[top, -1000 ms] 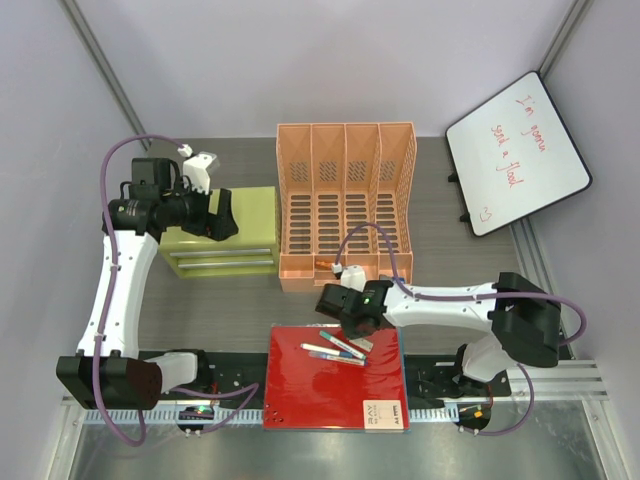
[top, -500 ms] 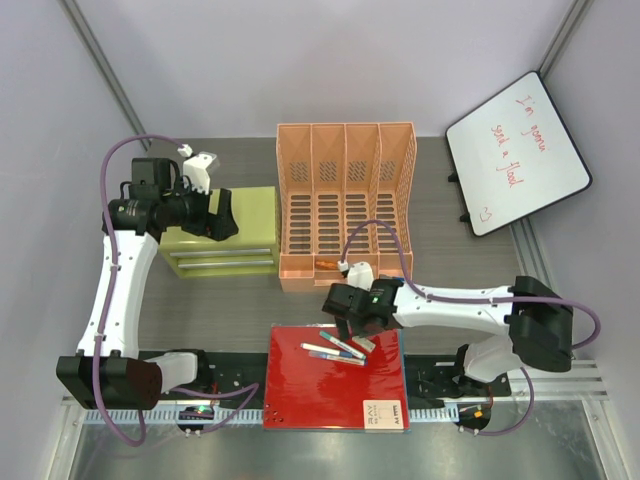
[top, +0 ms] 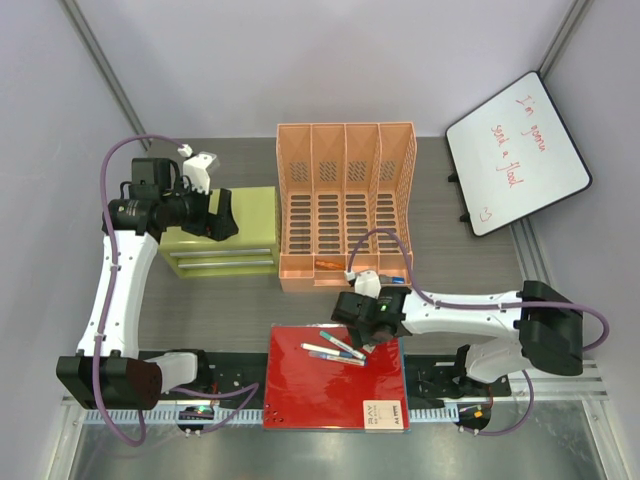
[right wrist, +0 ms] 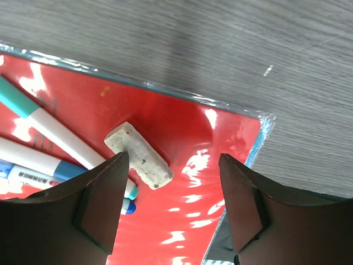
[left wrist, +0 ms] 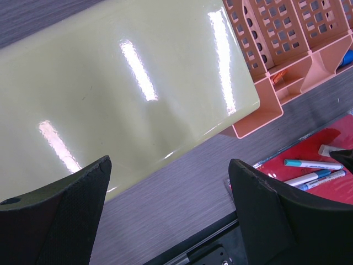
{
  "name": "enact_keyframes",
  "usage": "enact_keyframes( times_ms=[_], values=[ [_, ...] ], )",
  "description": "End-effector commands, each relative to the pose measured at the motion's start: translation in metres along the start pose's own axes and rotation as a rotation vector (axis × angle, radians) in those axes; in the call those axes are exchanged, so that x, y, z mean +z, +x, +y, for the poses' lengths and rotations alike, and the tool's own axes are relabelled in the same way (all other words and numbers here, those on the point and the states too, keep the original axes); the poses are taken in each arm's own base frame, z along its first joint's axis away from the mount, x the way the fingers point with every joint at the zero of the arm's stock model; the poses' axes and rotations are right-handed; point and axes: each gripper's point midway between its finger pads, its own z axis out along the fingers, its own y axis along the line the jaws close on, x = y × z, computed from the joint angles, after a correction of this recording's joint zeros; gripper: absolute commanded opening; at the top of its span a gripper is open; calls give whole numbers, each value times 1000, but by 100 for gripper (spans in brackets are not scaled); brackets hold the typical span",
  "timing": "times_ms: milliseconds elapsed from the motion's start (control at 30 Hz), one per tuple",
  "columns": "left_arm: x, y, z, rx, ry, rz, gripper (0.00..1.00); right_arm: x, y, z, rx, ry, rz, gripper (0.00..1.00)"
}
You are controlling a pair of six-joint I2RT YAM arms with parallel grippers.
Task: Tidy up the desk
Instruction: Pick up the stationery from the corner of the board.
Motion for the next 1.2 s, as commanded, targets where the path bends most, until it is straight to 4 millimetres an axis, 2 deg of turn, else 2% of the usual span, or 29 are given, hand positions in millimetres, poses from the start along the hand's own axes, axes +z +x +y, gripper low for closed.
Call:
enact_keyframes(
  times_ms=[0,267,533,833,967,1033,1100,1167],
  values=[
    [-7,-18,-1,28,5,-58,87,-5,5,8,4,-45,-3,71],
    [-6,-17,1,25,-2,-56,88,-4,8,21,-20,-82,0,70],
    [-7,-17,1,32,-8,-57,88,4,13,24,-18,-88,13,58],
    [-9,-15,1,39,-12,-56,88,10,16,22,-17,-83,6,50],
    [-9,-16,1,36,-15,-57,88,9,11,26,-28,-90,-5,42],
    [-8,-15,1,37,-12,-55,88,8,11,27,-37,-97,-3,30],
    [-9,-15,1,39,-14,-56,88,4,8,27,-35,-102,-13,12],
    [-9,-14,1,36,-13,-55,88,-1,5,24,-37,-92,-22,5]
  ],
)
